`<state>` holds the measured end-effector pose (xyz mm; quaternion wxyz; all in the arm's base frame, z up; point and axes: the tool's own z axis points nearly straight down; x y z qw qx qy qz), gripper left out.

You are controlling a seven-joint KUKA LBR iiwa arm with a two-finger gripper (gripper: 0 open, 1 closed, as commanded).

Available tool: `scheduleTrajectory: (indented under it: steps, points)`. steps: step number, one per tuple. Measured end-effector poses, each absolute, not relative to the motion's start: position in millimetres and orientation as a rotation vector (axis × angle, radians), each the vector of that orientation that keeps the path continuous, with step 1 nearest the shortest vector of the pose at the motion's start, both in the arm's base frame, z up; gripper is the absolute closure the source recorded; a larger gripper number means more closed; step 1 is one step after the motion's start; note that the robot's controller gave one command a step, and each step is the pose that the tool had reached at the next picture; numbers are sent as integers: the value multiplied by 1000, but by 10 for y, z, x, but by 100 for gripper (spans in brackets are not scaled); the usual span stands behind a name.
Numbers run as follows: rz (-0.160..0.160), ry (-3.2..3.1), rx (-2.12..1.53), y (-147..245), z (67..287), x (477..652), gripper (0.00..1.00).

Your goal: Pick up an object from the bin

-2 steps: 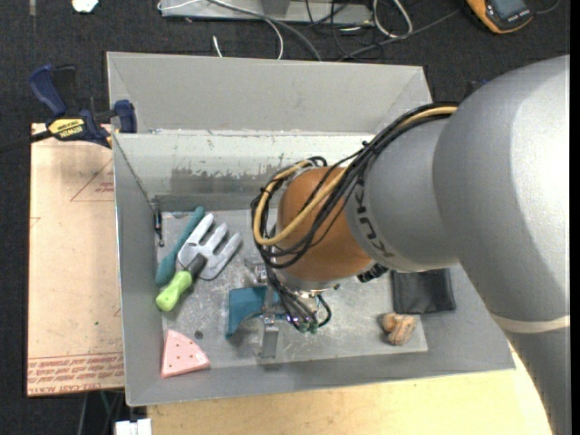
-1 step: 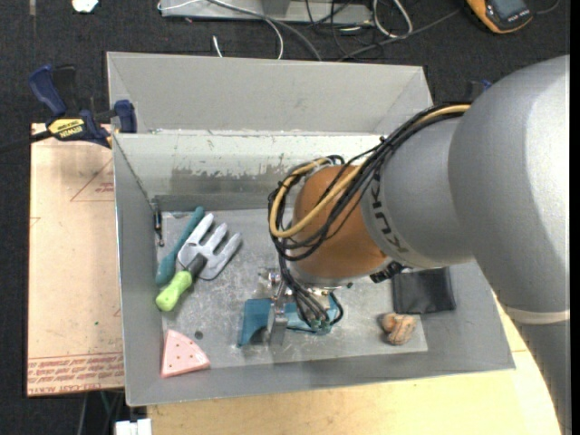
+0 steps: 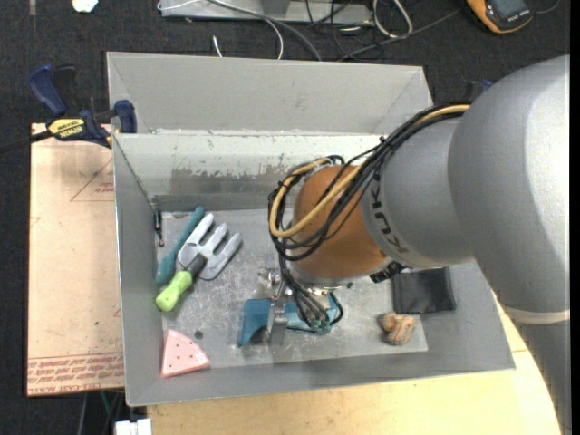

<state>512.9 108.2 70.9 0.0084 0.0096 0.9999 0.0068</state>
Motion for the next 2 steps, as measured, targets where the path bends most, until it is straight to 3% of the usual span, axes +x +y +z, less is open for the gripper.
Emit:
scheduleTrajectory:
  steps: [1, 2]
  points:
    - [16, 3132, 3, 1061, 1313, 5102, 100]
    - [16, 3137, -53, 1051, 2058, 5024, 100]
